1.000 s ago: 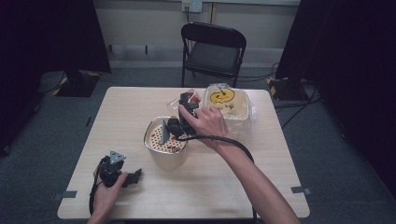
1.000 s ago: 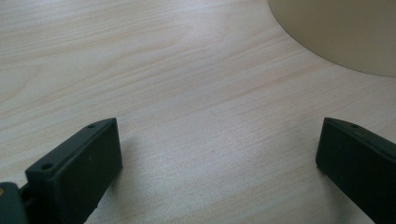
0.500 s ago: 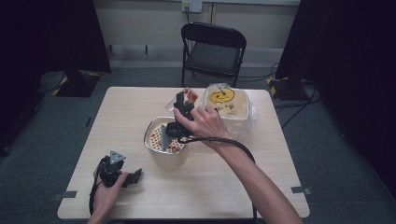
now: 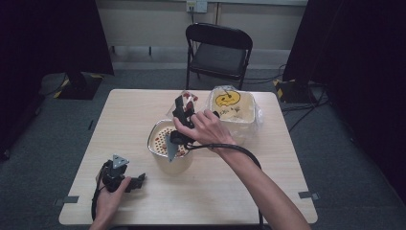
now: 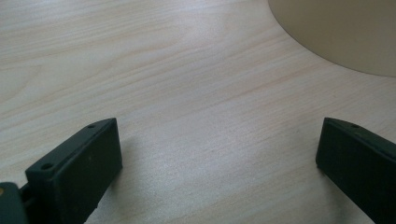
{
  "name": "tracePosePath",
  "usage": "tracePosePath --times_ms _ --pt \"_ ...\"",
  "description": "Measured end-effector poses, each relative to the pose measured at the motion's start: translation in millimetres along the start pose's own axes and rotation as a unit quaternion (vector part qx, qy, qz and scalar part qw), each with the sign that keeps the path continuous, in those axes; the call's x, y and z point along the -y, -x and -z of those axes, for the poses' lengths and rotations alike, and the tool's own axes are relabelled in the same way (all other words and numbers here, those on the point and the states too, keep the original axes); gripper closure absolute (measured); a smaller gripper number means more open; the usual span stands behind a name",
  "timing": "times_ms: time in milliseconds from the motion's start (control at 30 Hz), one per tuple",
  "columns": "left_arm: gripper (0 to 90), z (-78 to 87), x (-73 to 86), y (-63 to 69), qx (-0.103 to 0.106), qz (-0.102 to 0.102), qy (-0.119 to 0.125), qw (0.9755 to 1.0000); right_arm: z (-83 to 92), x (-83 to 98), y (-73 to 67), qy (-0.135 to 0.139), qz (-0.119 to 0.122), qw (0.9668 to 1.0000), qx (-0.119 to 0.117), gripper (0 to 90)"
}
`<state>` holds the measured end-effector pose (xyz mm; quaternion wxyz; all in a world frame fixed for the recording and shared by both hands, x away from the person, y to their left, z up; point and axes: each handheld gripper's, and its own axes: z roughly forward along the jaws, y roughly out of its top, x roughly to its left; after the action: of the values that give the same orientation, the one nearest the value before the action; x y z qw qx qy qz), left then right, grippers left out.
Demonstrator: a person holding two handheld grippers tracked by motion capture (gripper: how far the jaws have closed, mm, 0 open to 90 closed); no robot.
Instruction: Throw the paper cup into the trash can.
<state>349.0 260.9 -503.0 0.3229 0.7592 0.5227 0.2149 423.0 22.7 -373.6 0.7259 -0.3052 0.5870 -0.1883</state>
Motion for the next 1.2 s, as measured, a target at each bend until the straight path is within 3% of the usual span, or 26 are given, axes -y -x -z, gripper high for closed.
tracePosePath --times_ms 200,300,367,400,433,500,533,633,667,700,733,767,800,833,933,1000,1033,1067,1133,1167,1200 --pt "0.0 0.0 0.0 0.0 0.000 0.000 0.000 1.0000 0.7 0.2 2.6 0.000 -0.006 1.0000 -0.003 50.4" --pt "0.0 0.1 0.0 -0.2 0.000 -0.002 -0.001 1.0000 1.0 1.1 3.5 -0.002 -0.022 0.9997 -0.014 50.4" --pt "0.0 0.1 0.0 -0.2 0.000 -0.002 -0.001 1.0000 0.5 3.8 5.5 0.002 -0.061 0.9976 -0.034 50.4" --pt "0.0 0.1 0.0 -0.2 0.000 -0.002 -0.001 1.0000 -0.2 5.0 5.2 -0.002 -0.049 0.9985 -0.025 50.4" --pt "0.0 0.1 0.0 -0.2 0.000 -0.002 -0.001 1.0000 0.0 6.2 5.3 -0.001 -0.057 0.9980 -0.027 50.3" --pt "0.0 0.1 0.0 -0.2 0.000 -0.002 -0.001 1.0000 0.4 9.4 6.1 0.004 -0.090 0.9955 -0.029 50.3" --pt "0.0 0.1 0.0 -0.2 0.000 -0.002 -0.001 1.0000 0.4 9.4 6.1 0.004 -0.090 0.9955 -0.029 50.3" --pt "0.0 0.1 0.0 -0.1 0.000 -0.002 -0.001 1.0000 0.2 18.4 11.4 0.012 -0.157 0.9856 -0.062 50.3" --pt "0.0 0.1 0.0 -0.1 0.000 -0.002 -0.001 1.0000 0.2 18.4 11.4 0.012 -0.157 0.9856 -0.062 50.3" --pt "0.0 0.2 -0.1 -0.2 -0.001 -0.002 -0.001 1.0000 -1.1 24.3 13.6 0.023 -0.211 0.9728 -0.092 50.3" --pt "0.0 0.1 0.0 -0.1 0.000 -0.001 -0.001 1.0000 -1.7 27.0 13.5 0.023 -0.229 0.9679 -0.101 50.2" --pt "0.0 0.1 0.0 -0.1 0.000 -0.002 -0.001 1.0000 -2.1 29.6 13.4 0.024 -0.251 0.9610 -0.115 50.2" --pt "0.0 0.1 0.0 -0.1 0.000 -0.002 -0.001 1.0000 -2.1 29.6 13.4 0.024 -0.251 0.9610 -0.115 50.2" --pt "0.0 0.1 0.0 -0.2 0.000 -0.001 -0.001 1.0000 -3.1 34.8 13.3 0.026 -0.288 0.9474 -0.138 50.2" --pt "0.0 0.1 0.0 -0.2 0.000 -0.002 -0.001 1.0000 -5.3 43.1 13.0 0.038 -0.355 0.9168 -0.179 50.2" --pt "0.0 0.1 0.0 -0.2 0.000 -0.001 -0.001 1.0000 -7.2 48.9 12.4 0.048 -0.401 0.8910 -0.207 50.2" --pt "0.0 0.2 -0.1 -0.3 -0.001 -0.003 -0.001 1.0000 -7.3 51.4 12.3 0.048 -0.428 0.8743 -0.224 50.2" --pt "0.0 0.1 0.0 -0.2 0.000 -0.001 -0.001 1.0000 -9.4 55.5 12.6 0.058 -0.448 0.8614 -0.232 50.2" --pt "0.0 0.1 0.0 -0.2 0.000 -0.002 -0.001 1.0000 -12.1 63.4 13.6 0.071 -0.497 0.8248 -0.259 50.3" --pt "0.0 0.1 0.0 -0.2 0.000 -0.002 -0.001 1.0000 -13.1 68.0 14.3 0.079 -0.523 0.8041 -0.272 50.3" --pt "0.0 0.1 0.0 -0.2 0.000 -0.002 -0.001 1.0000 -13.1 68.0 14.3 0.079 -0.523 0.8041 -0.272 50.3"
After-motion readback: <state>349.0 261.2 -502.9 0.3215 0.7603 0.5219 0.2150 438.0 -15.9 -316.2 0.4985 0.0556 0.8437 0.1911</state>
